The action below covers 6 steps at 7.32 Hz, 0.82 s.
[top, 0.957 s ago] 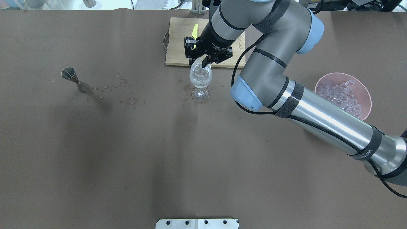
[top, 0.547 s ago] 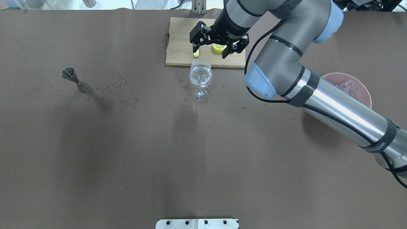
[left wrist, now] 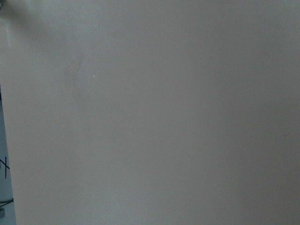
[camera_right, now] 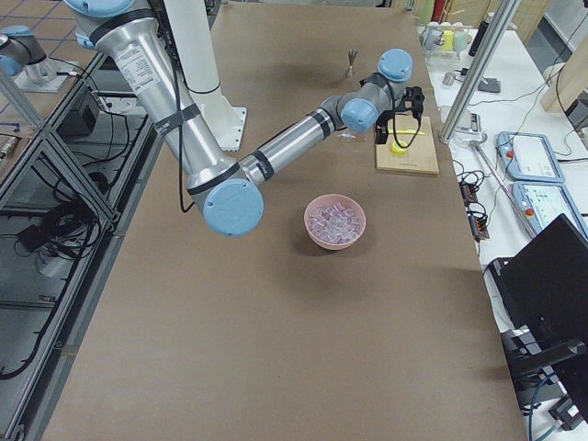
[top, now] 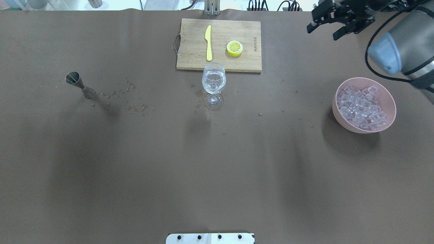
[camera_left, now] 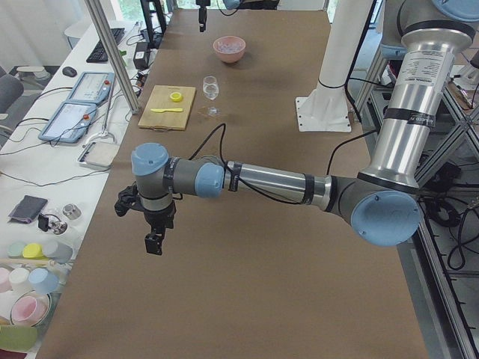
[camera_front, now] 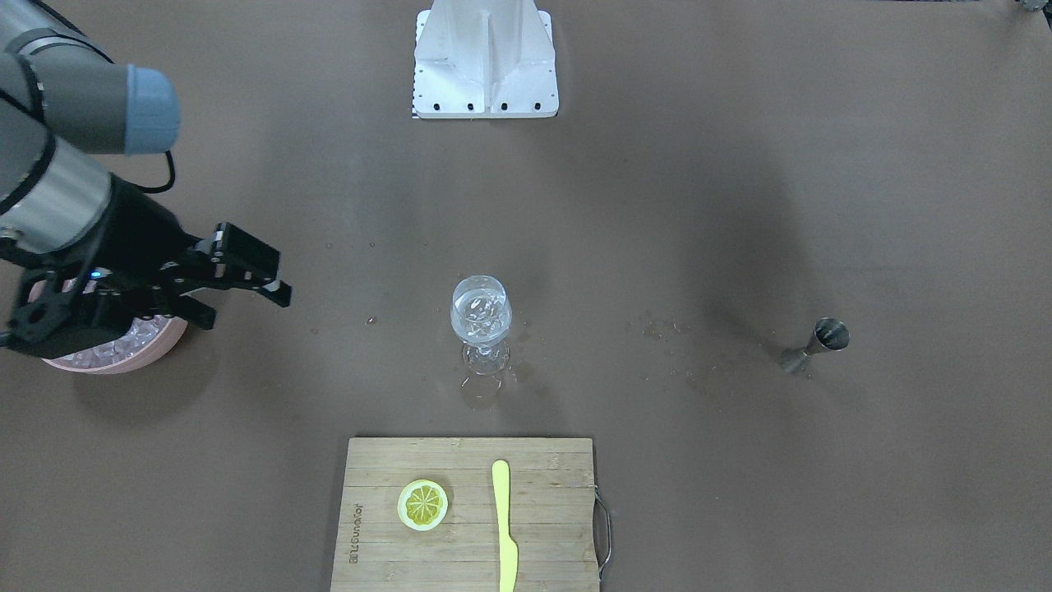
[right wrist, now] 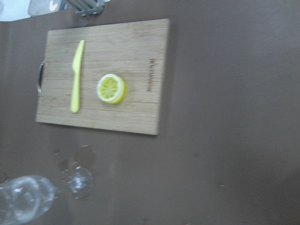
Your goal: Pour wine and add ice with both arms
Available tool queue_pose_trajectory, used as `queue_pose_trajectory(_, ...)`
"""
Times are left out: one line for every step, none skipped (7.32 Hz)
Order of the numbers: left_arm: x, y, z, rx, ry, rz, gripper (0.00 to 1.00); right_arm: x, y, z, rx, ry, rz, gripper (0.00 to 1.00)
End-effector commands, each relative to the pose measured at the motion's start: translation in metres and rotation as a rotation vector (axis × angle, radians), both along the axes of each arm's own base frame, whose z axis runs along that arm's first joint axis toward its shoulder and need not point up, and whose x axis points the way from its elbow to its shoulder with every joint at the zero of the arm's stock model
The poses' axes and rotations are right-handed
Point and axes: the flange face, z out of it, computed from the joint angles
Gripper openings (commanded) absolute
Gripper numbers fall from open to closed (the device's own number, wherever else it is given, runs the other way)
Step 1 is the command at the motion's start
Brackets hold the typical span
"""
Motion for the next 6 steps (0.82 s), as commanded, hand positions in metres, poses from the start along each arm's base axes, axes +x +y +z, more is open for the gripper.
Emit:
queue_pose_trajectory(-0.008, 0.007, 0.003, -0.016, 0.12, -0.018, 0.98, 0.094, -0.008, 0.121, 0.031, 0.222, 0.018, 1.0)
queue_pose_trajectory(-0.026, 0.012, 0.0, -0.01, 0.177, -0.045, 0.98, 0.105, -0.011, 0.146, 0.054, 0.391, -0.036, 1.0)
queue_pose_trajectory(-0.031, 0.014, -0.003, -0.003, 0.223, -0.047, 0.98, 0.116, -0.01, 0.164, -0.016, 0.474, -0.081, 1.0)
queue_pose_trajectory(-0.031, 0.015, 0.007, -0.021, 0.217, -0.05, 0.98, 0.138, 0.002, 0.185, -0.064, 0.471, -0.077, 1.0)
queue_pose_trajectory(-0.032, 0.021, 0.016, -0.035, 0.216, -0.052, 0.98, 0.158, 0.017, 0.212, -0.081, 0.451, -0.095, 1.0)
queue_pose_trajectory(-0.031, 0.036, 0.032, -0.059, 0.218, -0.056, 0.98, 0.183, 0.034, 0.238, -0.091, 0.401, -0.11, 1.0)
